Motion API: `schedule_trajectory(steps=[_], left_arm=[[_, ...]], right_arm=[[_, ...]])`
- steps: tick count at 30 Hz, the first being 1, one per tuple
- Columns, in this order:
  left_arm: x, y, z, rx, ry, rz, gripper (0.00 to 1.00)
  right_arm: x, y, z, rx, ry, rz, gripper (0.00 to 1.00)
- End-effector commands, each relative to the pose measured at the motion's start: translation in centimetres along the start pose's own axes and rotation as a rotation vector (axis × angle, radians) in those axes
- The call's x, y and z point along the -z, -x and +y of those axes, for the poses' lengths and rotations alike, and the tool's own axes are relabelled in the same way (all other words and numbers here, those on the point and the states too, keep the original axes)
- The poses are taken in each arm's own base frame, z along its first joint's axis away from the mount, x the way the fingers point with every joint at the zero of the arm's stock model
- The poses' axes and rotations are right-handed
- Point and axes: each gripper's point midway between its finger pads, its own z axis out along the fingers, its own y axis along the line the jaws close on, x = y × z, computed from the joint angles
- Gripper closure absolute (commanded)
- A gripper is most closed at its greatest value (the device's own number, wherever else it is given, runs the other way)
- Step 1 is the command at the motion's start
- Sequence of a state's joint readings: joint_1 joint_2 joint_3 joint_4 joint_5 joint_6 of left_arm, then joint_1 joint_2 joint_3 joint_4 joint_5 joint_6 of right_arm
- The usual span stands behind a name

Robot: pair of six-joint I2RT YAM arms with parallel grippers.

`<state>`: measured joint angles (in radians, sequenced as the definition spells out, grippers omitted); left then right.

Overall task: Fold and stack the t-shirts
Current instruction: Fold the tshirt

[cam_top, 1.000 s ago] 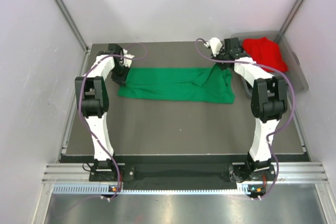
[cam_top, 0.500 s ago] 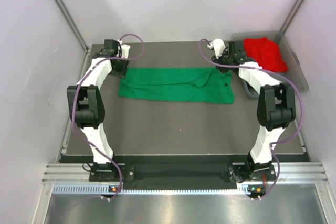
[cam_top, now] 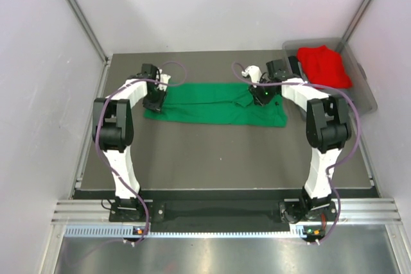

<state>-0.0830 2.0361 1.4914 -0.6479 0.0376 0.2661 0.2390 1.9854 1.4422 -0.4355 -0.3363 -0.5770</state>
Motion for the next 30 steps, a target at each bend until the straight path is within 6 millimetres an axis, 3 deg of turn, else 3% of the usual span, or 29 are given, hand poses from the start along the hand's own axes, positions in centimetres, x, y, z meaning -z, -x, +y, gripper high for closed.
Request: schedule_trajectory(steps=[1,5,12,15,17,18,19,22,26,27,29,30], left_arm=[[-0.4,-0.4,0.4,-0.007,0.020,-0.003,0.63],[-0.5,-1.6,0.2,-0.004,0.015,0.019,0.63],[1.7,0.4,0.0,-0.002,0.006,-0.061,0.63],[1.5,0.9,0.9,0.000,0.047,-0.071,0.63],[1.2,0.4,1.0,0.012,0.048,-0.053,0.64],[1.2,0.3,1.0,0.018,0.047,-0.054,0.64],[1.3,0.2,0.9,0.021,0.048,-0.058,0.64],[2.0,0.0,0.9,0.012,0.057,-0.084,0.62],[3.2,0.3,1.8,-0.022,0.103,-0.105,0.57],[3.4,0.5,1.9,-0.036,0.110,-0.119,0.55],[3.7,0.9,2.1,-0.053,0.119,-0.136,0.53],[3.8,1.2,2.3,-0.063,0.128,-0.139,0.50]], right_arm=[[-0.3,2.4,0.2,0.037,0.034,-0.041,0.72],[-1.4,2.5,0.6,0.043,0.045,-0.027,0.72],[-3.0,2.4,0.5,0.029,0.054,-0.014,0.71],[-3.6,3.2,0.3,0.021,0.056,-0.025,0.71],[-3.5,5.3,-0.6,0.037,0.041,-0.064,0.72],[-3.3,6.5,-1.1,0.038,0.025,-0.085,0.72],[-2.4,8.9,-2.3,0.046,-0.010,-0.141,0.72],[-0.8,12.8,-3.8,0.038,-0.062,-0.246,0.71],[1.7,14.5,-4.5,0.015,-0.110,-0.317,0.70],[3.9,15.7,-4.4,0.021,-0.132,-0.362,0.69],[4.5,14.5,-3.6,0.025,-0.145,-0.371,0.68],[6.5,15.1,-3.2,0.041,-0.162,-0.401,0.68]])
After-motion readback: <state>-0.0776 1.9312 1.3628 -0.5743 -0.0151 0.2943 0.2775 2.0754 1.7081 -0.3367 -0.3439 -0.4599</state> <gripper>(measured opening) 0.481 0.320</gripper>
